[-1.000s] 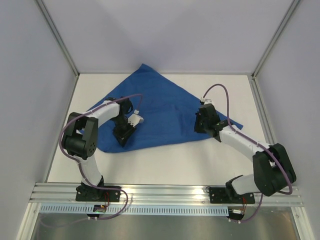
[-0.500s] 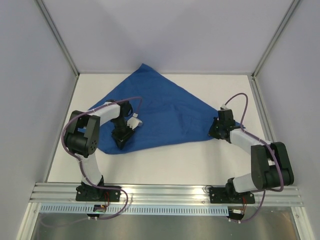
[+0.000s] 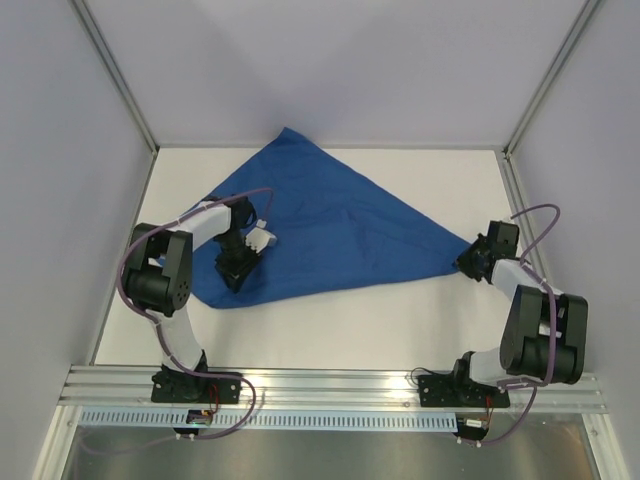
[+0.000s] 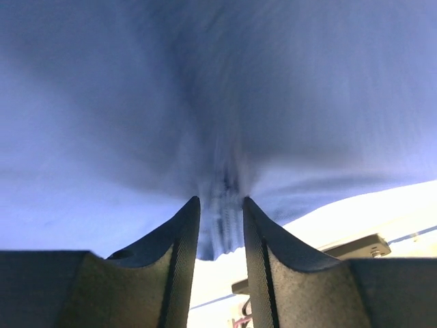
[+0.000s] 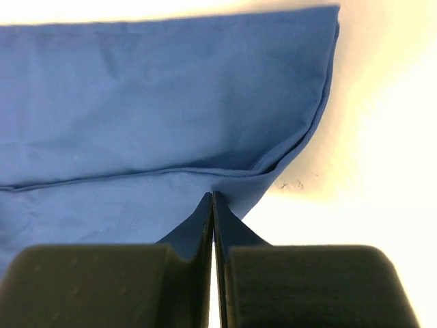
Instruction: Prepare the surgical pack
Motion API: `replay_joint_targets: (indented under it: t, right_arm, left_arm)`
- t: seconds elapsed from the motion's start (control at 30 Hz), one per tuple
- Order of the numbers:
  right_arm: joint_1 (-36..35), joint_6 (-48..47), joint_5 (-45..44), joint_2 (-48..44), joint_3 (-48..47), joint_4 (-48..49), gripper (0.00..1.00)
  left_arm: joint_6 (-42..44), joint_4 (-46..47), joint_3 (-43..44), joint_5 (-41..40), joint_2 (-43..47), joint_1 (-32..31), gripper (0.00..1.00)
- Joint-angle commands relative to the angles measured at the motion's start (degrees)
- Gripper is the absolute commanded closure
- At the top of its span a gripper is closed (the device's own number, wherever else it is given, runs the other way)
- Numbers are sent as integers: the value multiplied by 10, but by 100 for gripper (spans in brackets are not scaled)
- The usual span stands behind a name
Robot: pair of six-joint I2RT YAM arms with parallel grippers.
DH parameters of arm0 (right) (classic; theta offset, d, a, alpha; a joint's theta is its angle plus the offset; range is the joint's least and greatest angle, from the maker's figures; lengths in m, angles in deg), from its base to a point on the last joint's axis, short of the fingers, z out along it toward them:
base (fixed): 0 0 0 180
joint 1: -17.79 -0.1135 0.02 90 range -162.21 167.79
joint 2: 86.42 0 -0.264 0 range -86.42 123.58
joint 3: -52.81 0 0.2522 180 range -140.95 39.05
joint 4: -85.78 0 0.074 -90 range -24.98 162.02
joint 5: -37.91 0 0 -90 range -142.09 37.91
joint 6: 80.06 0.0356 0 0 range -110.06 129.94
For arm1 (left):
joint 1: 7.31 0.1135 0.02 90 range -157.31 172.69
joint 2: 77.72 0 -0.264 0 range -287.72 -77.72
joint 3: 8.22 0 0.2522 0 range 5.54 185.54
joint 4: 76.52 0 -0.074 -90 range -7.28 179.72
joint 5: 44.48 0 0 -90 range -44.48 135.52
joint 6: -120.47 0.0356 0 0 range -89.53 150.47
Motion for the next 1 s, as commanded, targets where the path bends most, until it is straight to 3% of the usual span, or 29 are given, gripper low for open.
replay_joint_targets:
  t: [0.0, 0.17, 0.27, 0.33, 0.43, 0.57, 0.6, 0.97]
  right_arm:
    - [5, 6, -14, -69, -18, -6, 100]
    - [-37, -20, -53, -135, -48, -45, 94]
    - [-112, -41, -59, -149, -54, -36, 82]
    - [-199, -72, -70, -130, -69, -46, 75]
    - [-270, -96, -73, -90, -109, -65, 71]
    - [-296, -84, -49, -62, -126, -55, 71]
    - [-303, -84, -49, -58, -127, -54, 71]
    - [-316, -107, -59, -49, -113, -73, 71]
  left_arm:
    - [12, -15, 37, 15, 70, 20, 59]
    - [2, -41, 52, 67, 133, 104, 45]
    - [-11, -31, 48, 73, 155, 185, 37]
    - [-26, -19, 55, 67, 148, 236, 36]
    - [-49, 6, 79, 53, 121, 333, 34]
    - [-79, 36, 126, 24, 74, 369, 29]
    - [-85, 38, 135, 12, 63, 374, 23]
    - [-117, 41, 265, -49, -127, 387, 19]
